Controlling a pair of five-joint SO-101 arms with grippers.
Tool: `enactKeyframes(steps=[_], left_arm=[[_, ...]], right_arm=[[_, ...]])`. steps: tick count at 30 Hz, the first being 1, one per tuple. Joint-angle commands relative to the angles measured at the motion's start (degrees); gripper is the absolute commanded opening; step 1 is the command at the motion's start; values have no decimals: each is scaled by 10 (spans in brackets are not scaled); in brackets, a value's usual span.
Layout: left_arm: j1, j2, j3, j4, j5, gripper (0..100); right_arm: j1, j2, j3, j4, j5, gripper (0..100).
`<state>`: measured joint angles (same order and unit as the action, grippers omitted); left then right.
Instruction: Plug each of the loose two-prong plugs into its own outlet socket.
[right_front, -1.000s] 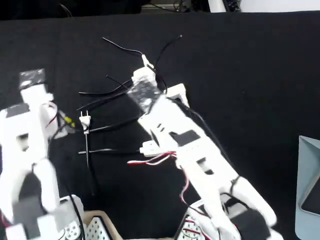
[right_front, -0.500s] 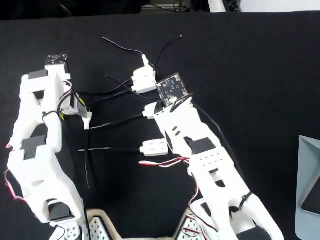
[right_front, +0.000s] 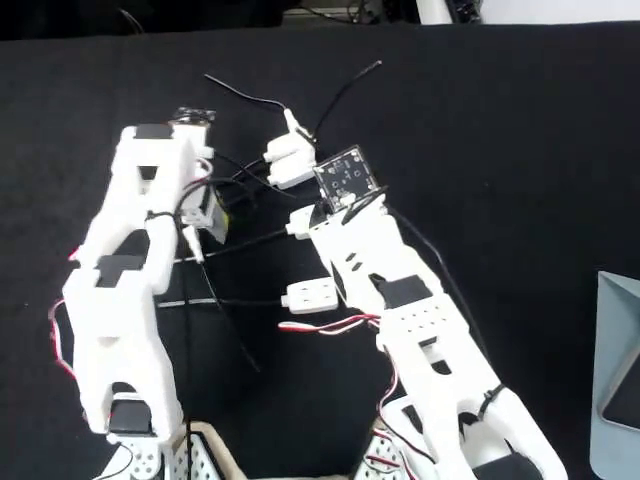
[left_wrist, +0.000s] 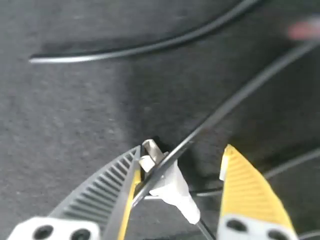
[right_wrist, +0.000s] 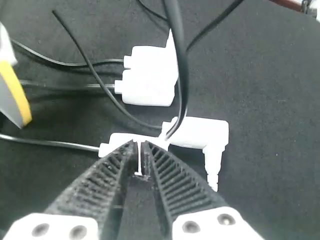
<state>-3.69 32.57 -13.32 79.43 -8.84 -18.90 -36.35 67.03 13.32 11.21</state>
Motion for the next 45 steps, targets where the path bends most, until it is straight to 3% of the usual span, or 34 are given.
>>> enactKeyframes(steps=[1,5,11,19,25,33,35,39,45], left_arm=[[30,-6,-27,25,-6,255],[26,-6,-27,45,-6,255],[30,-7,-26,86,-6,144],[52,-7,-26,100,-6,137],[107,-7,-43,101,-106,26],[133,-41,-65,130,-269,36],[138,-67,-66,161,-297,100],[130,-145,-65,177,-273,225],[67,-284,-33,188,-259,238]], right_arm=[[9,-15,-1,-2,-5,13],[9,-15,0,-2,-5,13],[10,-15,0,-2,-5,13],[11,-16,2,-2,-4,13],[62,-19,5,-40,-4,13],[125,-19,3,-71,-4,13],[127,-19,2,-72,-4,14],[123,-19,3,-70,-5,15],[90,-19,4,-64,-1,15]])
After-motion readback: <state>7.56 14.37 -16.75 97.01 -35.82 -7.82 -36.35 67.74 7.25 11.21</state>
